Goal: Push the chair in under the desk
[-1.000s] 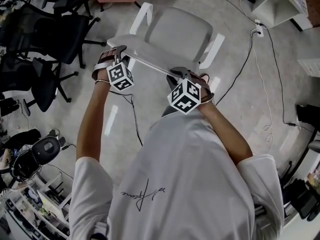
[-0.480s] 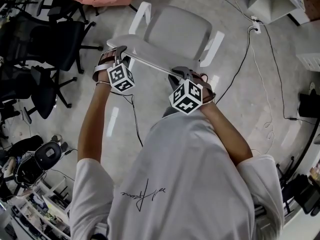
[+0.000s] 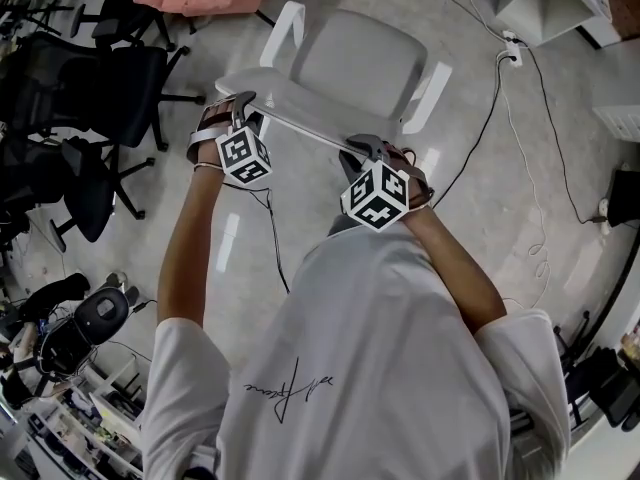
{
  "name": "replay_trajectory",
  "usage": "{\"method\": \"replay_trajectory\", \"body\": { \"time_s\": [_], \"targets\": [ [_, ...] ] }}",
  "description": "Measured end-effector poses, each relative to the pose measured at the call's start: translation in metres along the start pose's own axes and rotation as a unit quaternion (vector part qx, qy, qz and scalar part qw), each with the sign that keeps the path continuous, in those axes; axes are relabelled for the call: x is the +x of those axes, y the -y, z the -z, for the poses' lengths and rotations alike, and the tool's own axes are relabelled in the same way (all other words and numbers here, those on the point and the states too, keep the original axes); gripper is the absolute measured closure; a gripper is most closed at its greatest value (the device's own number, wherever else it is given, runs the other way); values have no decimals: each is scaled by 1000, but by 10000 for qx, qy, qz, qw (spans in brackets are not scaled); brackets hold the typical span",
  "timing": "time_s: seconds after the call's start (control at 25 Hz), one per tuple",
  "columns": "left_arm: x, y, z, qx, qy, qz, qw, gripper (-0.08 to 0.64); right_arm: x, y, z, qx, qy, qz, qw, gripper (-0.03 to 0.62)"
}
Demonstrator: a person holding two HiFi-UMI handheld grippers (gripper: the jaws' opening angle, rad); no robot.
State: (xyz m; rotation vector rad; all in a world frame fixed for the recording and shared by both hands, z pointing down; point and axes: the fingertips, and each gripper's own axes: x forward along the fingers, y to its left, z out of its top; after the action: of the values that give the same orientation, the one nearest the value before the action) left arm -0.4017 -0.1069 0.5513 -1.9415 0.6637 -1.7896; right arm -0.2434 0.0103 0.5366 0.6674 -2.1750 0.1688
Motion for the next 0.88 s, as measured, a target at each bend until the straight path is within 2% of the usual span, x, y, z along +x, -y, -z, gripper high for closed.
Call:
{"method": "replay_trajectory", "body": {
  "time_s": [0.56,0.88],
  "targets": [
    [13,-19,-11,4,-68,45,10000,386,1,24,-3,35,33,-106,9999,492],
    [16,-21,-19,16,-105,94,9999,387,-1,32,2,120,79,-300,9994,491]
  ]
}}
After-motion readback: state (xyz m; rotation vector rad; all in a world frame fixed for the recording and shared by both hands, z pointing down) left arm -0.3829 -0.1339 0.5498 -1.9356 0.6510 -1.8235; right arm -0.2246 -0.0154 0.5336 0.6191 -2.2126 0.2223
